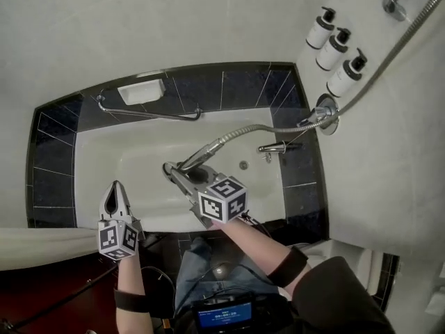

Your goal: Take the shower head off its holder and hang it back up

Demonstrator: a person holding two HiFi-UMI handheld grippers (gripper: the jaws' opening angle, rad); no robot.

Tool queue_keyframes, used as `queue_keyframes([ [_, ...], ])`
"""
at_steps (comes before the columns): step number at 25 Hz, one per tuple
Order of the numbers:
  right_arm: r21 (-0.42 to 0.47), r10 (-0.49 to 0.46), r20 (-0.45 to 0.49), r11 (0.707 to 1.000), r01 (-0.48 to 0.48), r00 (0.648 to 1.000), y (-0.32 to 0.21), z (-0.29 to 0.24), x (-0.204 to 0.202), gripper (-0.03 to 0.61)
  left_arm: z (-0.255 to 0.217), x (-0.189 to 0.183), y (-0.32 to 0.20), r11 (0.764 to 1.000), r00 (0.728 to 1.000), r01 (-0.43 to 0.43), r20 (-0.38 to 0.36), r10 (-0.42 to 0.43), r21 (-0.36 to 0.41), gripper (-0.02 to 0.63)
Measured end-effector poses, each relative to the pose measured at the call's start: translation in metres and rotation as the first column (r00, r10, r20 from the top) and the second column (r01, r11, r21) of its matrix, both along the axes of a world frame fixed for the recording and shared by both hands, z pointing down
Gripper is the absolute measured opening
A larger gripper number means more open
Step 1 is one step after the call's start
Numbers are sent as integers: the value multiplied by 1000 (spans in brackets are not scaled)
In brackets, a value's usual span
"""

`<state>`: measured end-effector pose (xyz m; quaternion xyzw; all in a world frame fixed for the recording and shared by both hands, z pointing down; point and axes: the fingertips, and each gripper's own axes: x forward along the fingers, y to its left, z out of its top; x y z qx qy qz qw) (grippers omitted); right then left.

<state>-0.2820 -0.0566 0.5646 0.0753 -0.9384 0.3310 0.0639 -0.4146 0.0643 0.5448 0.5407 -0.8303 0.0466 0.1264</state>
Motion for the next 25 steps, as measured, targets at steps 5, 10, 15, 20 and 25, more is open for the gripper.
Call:
queue_keyframes([
  [5, 99, 41, 35, 994, -44, 999, -20, -75, 19, 110, -45, 13, -21, 998, 1000, -27, 2, 27, 53, 0],
  [10, 143, 91, 62, 985, -99, 994, -47, -139, 40, 110, -88, 19, -37, 994, 997, -72, 16, 71, 86, 0],
  [15, 205, 166, 104, 961, -184, 981, -88, -206, 59, 112, -131, 23, -61, 985, 994, -105, 40, 101, 134, 0],
  [20, 232, 235, 217, 930, -284, 947, -131, -274, 78, 120, -170, 35, -91, 971, 986, -159, 84, 145, 182, 0],
  [25, 208, 303, 344, 898, -387, 889, -166, -331, 93, 121, -206, 40, -111, 955, 974, -209, 136, 184, 209, 0],
])
